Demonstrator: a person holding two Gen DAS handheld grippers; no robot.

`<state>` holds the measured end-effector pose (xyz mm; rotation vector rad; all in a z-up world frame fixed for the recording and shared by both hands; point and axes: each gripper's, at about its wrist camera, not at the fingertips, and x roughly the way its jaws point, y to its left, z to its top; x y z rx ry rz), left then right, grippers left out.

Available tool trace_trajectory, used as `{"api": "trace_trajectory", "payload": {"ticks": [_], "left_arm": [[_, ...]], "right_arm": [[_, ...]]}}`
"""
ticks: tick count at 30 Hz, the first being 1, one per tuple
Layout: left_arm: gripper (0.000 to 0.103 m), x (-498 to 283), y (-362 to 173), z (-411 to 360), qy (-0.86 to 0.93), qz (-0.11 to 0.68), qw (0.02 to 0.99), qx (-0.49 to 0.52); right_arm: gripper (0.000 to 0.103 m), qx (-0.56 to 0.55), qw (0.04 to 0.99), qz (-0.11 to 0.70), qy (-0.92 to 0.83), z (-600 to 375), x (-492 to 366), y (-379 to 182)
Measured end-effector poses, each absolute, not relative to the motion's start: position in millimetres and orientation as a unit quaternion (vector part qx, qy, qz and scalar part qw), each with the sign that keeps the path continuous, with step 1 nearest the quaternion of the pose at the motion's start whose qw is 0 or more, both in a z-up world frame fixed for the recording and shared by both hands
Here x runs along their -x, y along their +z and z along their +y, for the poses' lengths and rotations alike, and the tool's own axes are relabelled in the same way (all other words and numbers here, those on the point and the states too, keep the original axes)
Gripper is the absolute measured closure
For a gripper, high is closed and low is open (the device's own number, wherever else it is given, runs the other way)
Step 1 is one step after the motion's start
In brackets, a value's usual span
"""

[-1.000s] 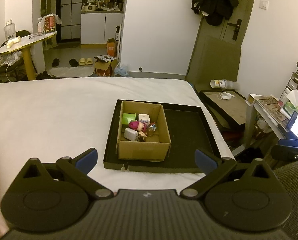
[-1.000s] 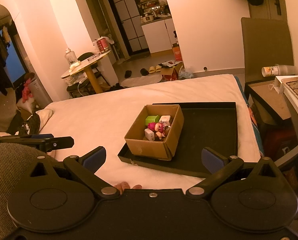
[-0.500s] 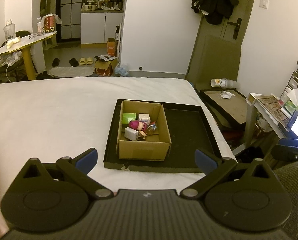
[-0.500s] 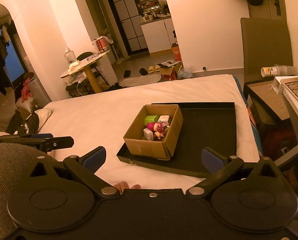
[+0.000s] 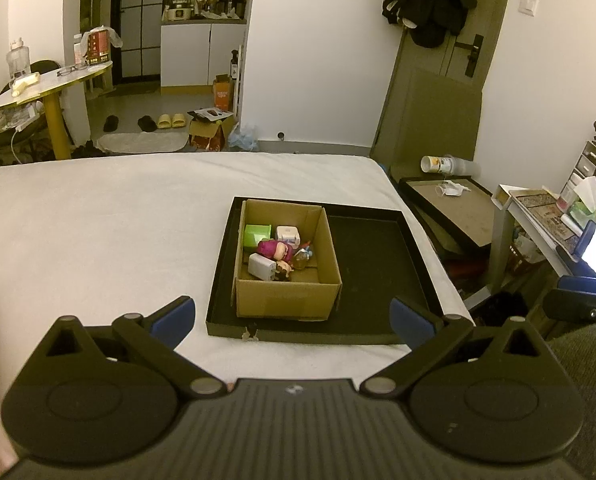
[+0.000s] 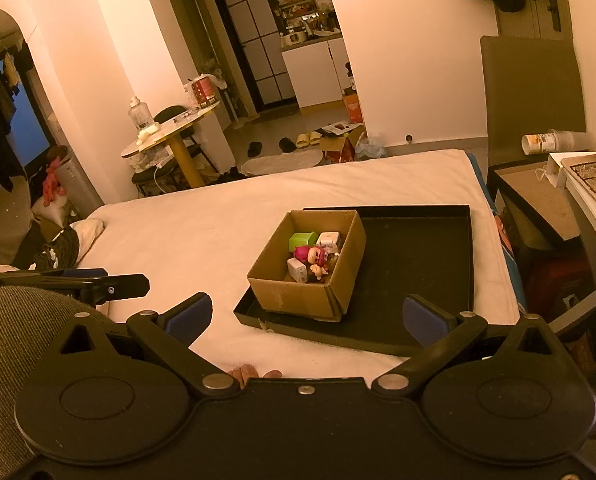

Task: Organize rigid objects

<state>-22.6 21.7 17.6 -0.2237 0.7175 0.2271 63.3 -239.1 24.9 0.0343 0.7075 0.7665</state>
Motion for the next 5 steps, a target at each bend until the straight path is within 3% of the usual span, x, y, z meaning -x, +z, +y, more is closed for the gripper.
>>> {"api": "trace_trajectory", "payload": {"ticks": [5], "left_arm": [[0.0,23.8,18.4,21.8,0.112,0.348,0.924,0.109]], "right_arm": [[0.0,-0.022,0.866,0.34,0.366,-237.9,-61.8,24.3]]}}
